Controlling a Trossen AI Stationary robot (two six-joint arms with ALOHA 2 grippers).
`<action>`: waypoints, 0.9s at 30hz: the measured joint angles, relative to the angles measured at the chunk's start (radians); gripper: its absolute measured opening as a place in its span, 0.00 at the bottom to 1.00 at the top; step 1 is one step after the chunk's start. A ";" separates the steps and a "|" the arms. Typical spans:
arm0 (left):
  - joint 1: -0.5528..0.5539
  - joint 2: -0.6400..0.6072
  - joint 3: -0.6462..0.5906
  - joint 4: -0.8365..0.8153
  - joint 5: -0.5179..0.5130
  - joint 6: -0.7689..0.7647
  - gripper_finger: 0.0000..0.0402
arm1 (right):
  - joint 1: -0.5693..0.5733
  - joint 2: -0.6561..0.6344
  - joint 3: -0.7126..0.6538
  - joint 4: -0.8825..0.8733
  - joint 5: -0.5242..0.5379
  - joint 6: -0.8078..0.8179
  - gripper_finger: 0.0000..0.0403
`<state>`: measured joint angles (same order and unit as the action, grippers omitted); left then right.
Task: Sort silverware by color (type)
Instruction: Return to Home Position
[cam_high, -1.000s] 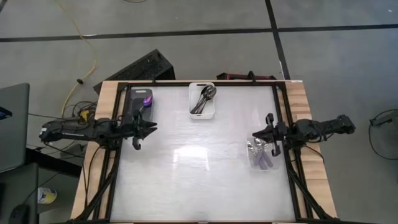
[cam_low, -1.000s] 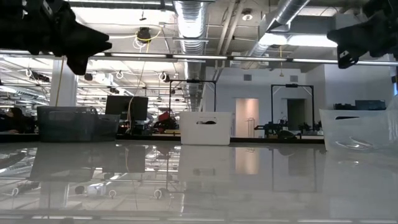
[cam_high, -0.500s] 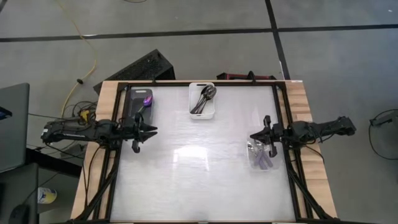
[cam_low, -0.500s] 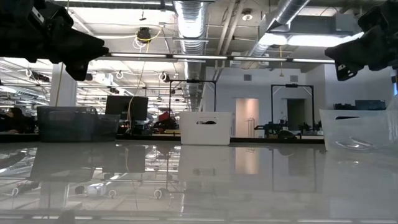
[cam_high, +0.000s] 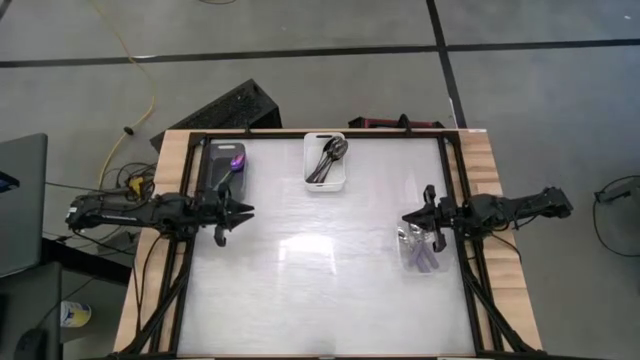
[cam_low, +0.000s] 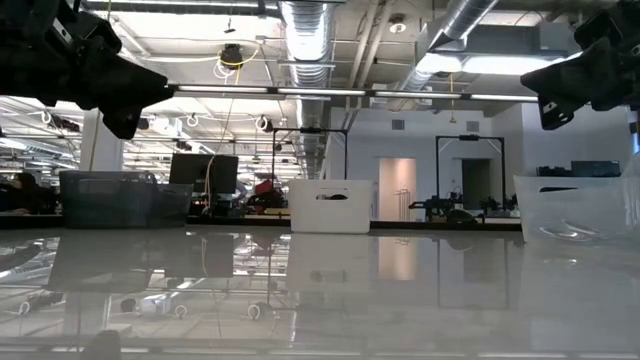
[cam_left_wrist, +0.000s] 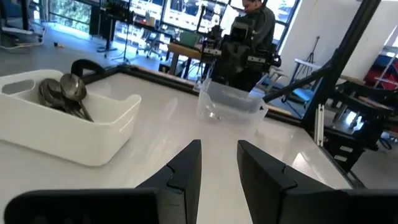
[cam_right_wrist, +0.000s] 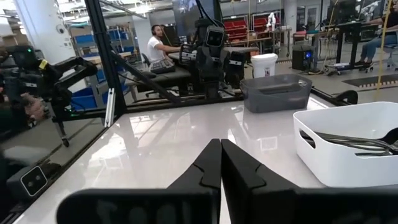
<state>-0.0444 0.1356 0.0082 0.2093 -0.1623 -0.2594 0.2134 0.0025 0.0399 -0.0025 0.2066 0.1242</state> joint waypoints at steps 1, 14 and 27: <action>0.000 0.000 0.000 -0.009 0.000 0.003 0.22 | 0.000 0.000 0.000 0.000 0.000 0.000 0.09; 0.000 0.010 -0.001 -0.154 0.003 0.030 0.22 | 0.000 0.000 0.000 0.001 0.000 0.000 0.09; 0.000 0.010 -0.001 -0.155 0.005 0.034 0.22 | 0.000 0.000 0.001 0.001 0.000 0.000 0.09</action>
